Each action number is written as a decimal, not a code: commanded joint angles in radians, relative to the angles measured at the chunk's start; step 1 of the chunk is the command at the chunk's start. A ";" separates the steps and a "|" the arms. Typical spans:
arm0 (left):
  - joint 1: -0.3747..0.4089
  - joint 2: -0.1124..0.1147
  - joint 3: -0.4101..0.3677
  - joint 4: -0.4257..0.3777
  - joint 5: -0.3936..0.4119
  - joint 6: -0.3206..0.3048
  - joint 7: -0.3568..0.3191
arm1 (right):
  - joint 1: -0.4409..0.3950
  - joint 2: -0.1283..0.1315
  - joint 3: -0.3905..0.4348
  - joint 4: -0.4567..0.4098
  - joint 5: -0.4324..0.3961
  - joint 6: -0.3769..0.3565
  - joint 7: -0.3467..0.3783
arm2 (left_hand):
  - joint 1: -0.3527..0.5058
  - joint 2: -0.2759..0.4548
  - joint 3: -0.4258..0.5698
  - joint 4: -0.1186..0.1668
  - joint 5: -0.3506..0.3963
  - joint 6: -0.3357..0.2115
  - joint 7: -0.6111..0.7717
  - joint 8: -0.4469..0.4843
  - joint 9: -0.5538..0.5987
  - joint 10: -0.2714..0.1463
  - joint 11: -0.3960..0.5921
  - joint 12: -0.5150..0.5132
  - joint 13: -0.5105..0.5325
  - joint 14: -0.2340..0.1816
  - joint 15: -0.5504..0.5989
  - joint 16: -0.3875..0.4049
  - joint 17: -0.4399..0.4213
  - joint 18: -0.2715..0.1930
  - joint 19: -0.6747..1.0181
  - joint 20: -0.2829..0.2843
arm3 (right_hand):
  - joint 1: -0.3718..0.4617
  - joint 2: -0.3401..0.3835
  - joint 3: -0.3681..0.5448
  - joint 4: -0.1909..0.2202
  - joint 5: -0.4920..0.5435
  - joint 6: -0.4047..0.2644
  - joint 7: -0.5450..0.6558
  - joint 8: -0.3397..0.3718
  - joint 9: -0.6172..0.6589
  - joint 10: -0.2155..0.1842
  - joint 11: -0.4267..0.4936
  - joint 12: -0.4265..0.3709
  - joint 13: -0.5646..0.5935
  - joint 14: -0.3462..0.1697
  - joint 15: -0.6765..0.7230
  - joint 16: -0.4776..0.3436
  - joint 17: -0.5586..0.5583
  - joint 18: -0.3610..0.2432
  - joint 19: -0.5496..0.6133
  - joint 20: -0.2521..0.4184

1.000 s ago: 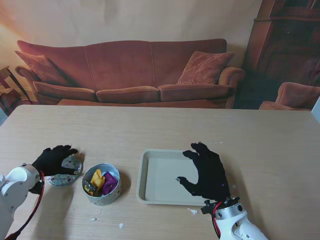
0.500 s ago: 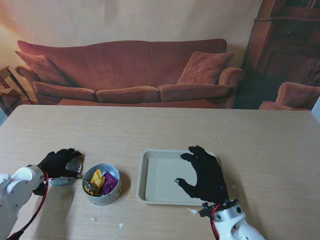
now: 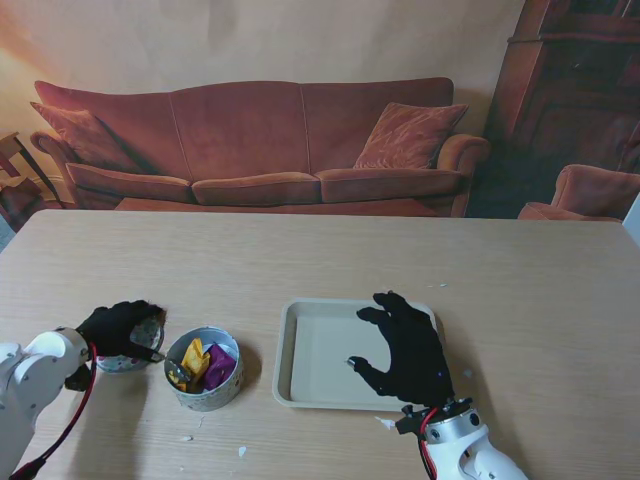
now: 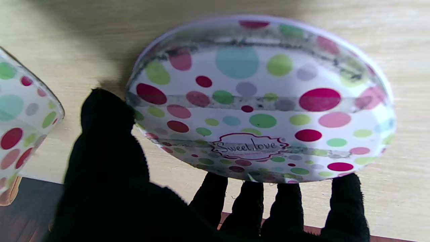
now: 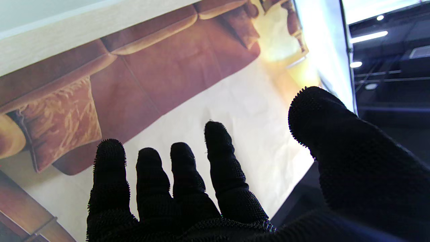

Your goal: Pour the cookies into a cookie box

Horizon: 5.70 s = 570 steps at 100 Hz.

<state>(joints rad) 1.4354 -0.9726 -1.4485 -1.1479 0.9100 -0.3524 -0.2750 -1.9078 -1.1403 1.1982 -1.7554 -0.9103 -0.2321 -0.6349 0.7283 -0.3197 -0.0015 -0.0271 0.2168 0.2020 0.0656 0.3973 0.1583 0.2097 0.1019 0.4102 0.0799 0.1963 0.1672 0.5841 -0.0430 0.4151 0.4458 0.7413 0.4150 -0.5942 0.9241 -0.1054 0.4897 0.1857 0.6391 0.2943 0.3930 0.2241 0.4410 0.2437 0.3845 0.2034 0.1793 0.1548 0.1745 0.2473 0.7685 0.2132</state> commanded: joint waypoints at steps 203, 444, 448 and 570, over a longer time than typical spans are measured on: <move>0.267 -0.019 -0.320 -0.361 0.048 -0.190 -0.025 | 0.012 -0.002 -0.007 0.014 -0.031 -0.033 -0.008 | 0.236 -0.238 0.401 -0.069 0.702 -0.073 0.857 -0.132 1.007 -0.128 0.536 0.336 1.125 0.119 0.894 0.339 1.117 -0.166 1.481 -0.011 | 0.014 0.077 -0.002 0.051 0.031 -0.022 0.007 0.076 -0.028 0.012 0.008 0.013 0.012 -0.004 0.017 0.017 0.028 -0.002 0.069 -0.013; 0.236 -0.063 -0.050 -0.467 -0.172 -0.203 0.102 | 0.013 -0.013 -0.034 -0.002 0.073 -0.037 0.076 | 0.295 -0.040 0.377 -0.060 0.521 -0.078 0.874 0.233 0.893 -0.124 0.506 0.315 0.793 0.033 0.587 0.302 0.397 -0.006 0.644 -0.057 | 0.030 0.190 -0.039 0.074 -0.067 0.035 -0.002 0.062 -0.064 0.004 0.035 0.019 0.053 -0.011 0.040 0.031 0.079 0.016 0.125 0.004; 0.228 -0.065 -0.043 -0.450 -0.174 -0.188 0.109 | 0.014 -0.012 -0.035 -0.001 0.076 -0.036 0.082 | 0.300 -0.036 0.373 -0.058 0.517 -0.069 0.870 0.233 0.885 -0.117 0.508 0.318 0.783 0.039 0.588 0.304 0.382 -0.003 0.641 -0.056 | 0.030 0.191 -0.040 0.074 -0.068 0.035 -0.003 0.062 -0.065 0.004 0.034 0.019 0.052 -0.011 0.039 0.030 0.079 0.016 0.125 0.004; 0.175 -0.090 -0.073 -0.213 0.098 -0.255 0.587 | 0.015 -0.008 -0.038 -0.001 0.103 -0.047 0.133 | 0.194 -0.023 0.342 -0.072 0.453 -0.058 0.573 0.077 0.586 -0.051 0.306 0.059 0.481 0.059 0.307 0.125 0.122 0.029 0.504 -0.076 | 0.032 0.215 -0.064 0.078 -0.056 0.026 -0.012 0.056 -0.067 -0.001 0.027 0.016 0.052 -0.011 0.035 0.028 0.076 0.019 0.119 0.009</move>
<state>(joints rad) 1.5886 -1.0698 -1.4985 -1.3232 1.0182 -0.5775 0.3350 -1.8840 -1.1429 1.1602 -1.7530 -0.8071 -0.2747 -0.5130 0.9489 -0.4065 0.3668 -0.1009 0.7061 0.1205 0.6908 0.4606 0.8178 0.1358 0.4406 0.5221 0.6341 0.2661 0.5263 0.7485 0.1399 0.4505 0.9972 0.6864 0.4384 -0.4087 0.8843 -0.0687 0.4479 0.2111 0.6286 0.3564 0.3605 0.2292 0.4825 0.2591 0.4262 0.2037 0.2055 0.1772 0.2498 0.2599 0.8797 0.2133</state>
